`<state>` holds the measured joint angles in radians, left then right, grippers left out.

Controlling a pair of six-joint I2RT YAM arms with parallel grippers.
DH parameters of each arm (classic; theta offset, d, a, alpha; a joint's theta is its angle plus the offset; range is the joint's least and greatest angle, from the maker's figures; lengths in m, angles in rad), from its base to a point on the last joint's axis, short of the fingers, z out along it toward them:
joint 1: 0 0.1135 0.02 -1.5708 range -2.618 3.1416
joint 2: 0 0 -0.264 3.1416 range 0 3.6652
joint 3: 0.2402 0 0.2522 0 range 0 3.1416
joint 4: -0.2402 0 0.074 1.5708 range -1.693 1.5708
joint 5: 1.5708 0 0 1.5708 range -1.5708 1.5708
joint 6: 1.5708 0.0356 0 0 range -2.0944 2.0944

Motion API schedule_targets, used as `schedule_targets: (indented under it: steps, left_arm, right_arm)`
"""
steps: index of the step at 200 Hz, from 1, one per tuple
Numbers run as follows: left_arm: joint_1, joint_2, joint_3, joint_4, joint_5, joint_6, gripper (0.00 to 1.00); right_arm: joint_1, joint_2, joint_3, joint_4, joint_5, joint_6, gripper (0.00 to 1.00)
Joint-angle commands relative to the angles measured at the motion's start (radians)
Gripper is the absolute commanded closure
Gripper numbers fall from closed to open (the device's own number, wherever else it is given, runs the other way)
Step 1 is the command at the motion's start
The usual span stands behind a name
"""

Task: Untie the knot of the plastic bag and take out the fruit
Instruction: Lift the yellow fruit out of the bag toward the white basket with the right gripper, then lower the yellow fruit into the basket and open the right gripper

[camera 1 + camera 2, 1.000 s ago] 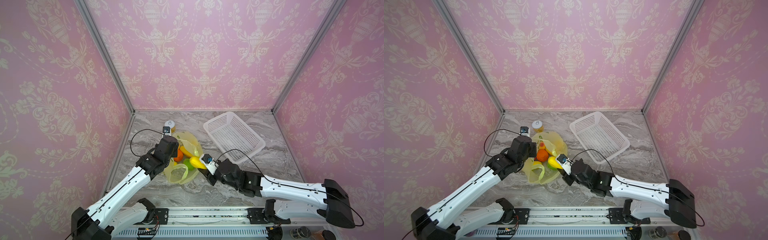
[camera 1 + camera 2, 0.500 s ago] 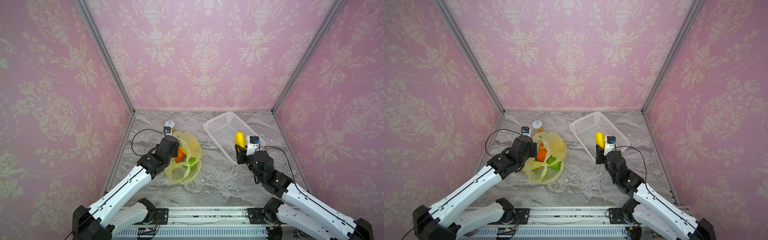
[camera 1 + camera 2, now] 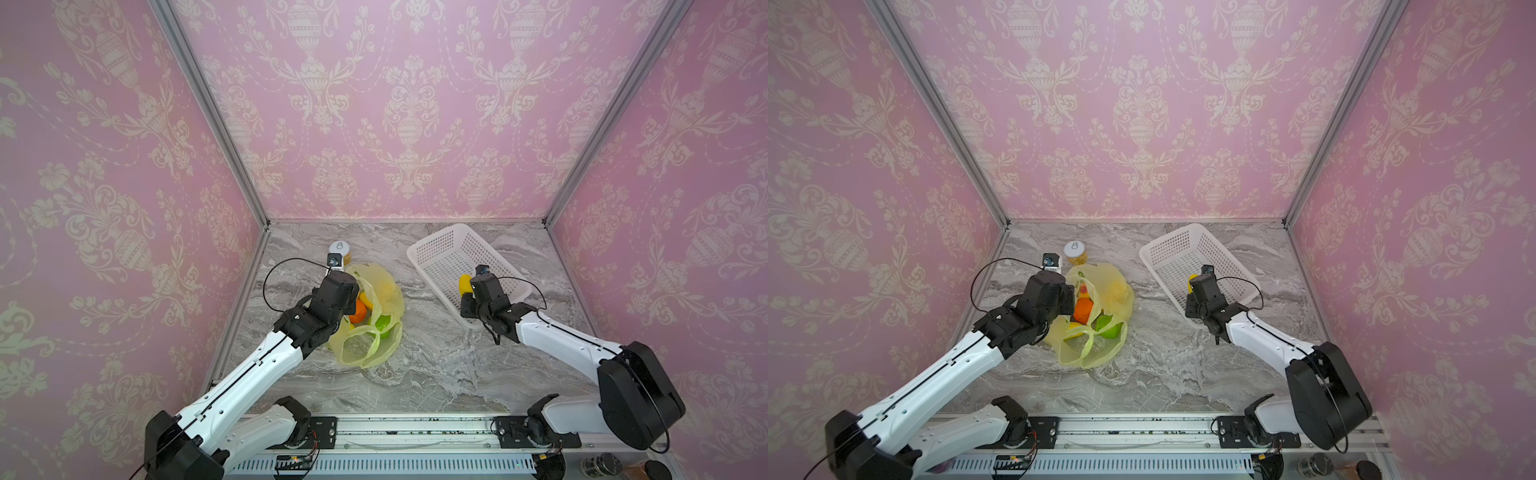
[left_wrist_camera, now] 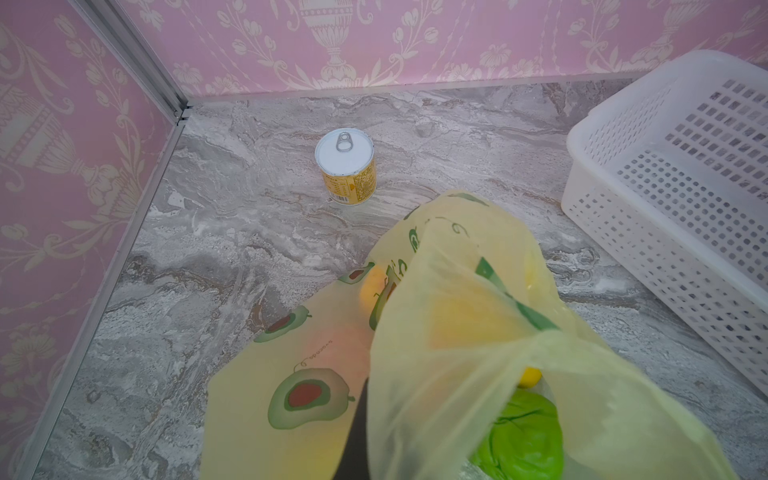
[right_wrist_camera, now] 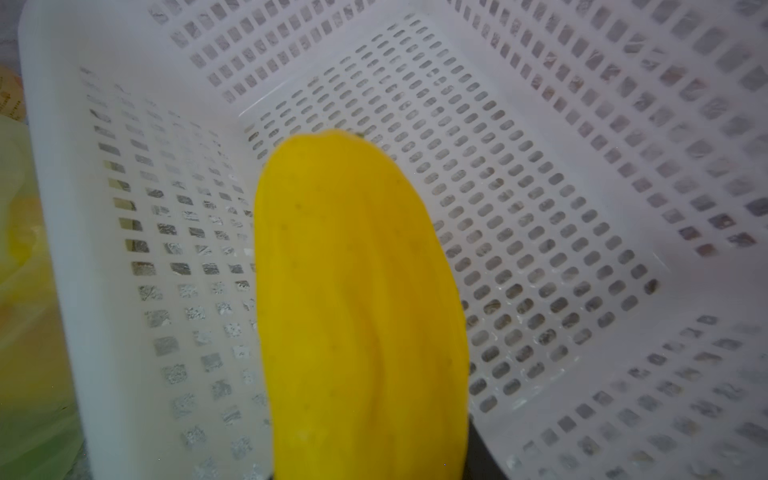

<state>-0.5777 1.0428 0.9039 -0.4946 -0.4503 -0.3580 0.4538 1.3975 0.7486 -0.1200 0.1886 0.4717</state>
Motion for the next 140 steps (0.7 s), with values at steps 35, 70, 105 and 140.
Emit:
schedule_targets:
  steps: [35, 70, 105, 140]
  left_arm:
    - [0.010, -0.024, 0.000, -0.011, -0.005, -0.010, 1.00]
    - [0.010, -0.020, 0.001, -0.011, 0.014, -0.010, 1.00]
    - [0.010, -0.011, 0.002, -0.009, 0.009, -0.009, 1.00]
    - [0.010, -0.006, 0.005, -0.009, 0.033, -0.012, 1.00]
  right_arm:
    - [0.034, 0.124, 0.093, 0.038, -0.218, 0.034, 0.99]
    - [0.085, 0.193, 0.160, 0.005, -0.190, 0.037, 0.90]
    - [0.068, 0.216, 0.162, -0.031, -0.100, 0.046, 0.73]
    - [0.056, 0.290, 0.188, -0.034, -0.114, 0.042, 0.70]
